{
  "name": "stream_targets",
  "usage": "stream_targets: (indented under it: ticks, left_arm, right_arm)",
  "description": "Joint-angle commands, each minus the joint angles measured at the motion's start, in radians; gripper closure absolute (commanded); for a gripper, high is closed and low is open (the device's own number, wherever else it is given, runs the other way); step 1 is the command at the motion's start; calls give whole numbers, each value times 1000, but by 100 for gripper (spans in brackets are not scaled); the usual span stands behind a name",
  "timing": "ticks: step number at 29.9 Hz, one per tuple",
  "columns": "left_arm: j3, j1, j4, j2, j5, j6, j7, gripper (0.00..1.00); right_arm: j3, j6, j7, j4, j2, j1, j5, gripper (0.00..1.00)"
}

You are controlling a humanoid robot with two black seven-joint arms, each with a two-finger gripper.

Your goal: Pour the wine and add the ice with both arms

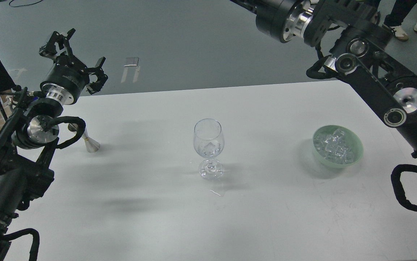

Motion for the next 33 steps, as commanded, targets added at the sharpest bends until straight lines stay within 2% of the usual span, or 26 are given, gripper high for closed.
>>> stream_targets:
  ticks: [1, 6, 10, 14, 21, 25, 30, 33]
  left_arm:
    - [-3, -2, -1, 6, 2, -1, 7, 2]
    - [0, 0, -1, 12, 5, 0, -7, 2]
    - [0, 3, 5, 9, 10, -1, -35, 2]
    - [0, -8, 22, 3, 8, 0, -33, 2]
    - [0, -62, 81, -3, 10, -10, -35, 2]
    - [-3, -78, 117, -5, 2, -44, -35, 2]
    - [-3, -79, 139, -23, -3, -52, -38, 2]
    - [-4, -79, 141, -25, -6, -52, -38, 2]
  right_arm:
    - [111, -47, 1, -72, 65, -2, 20, 0]
    - [209, -49, 3, -123, 85, -13, 158, 0]
    - [229, -61, 4, -157, 84, -56, 392, 0]
    - [249, -64, 7, -203, 85, -76, 542, 0]
    - [392, -64, 87, -373, 151, -76, 721, 0]
    - [453, -62, 95, -451, 166, -68, 844, 0]
    - [472, -62, 109, -517, 168, -68, 1083, 0]
    - [475, -62, 118, -548, 168, -68, 1143, 0]
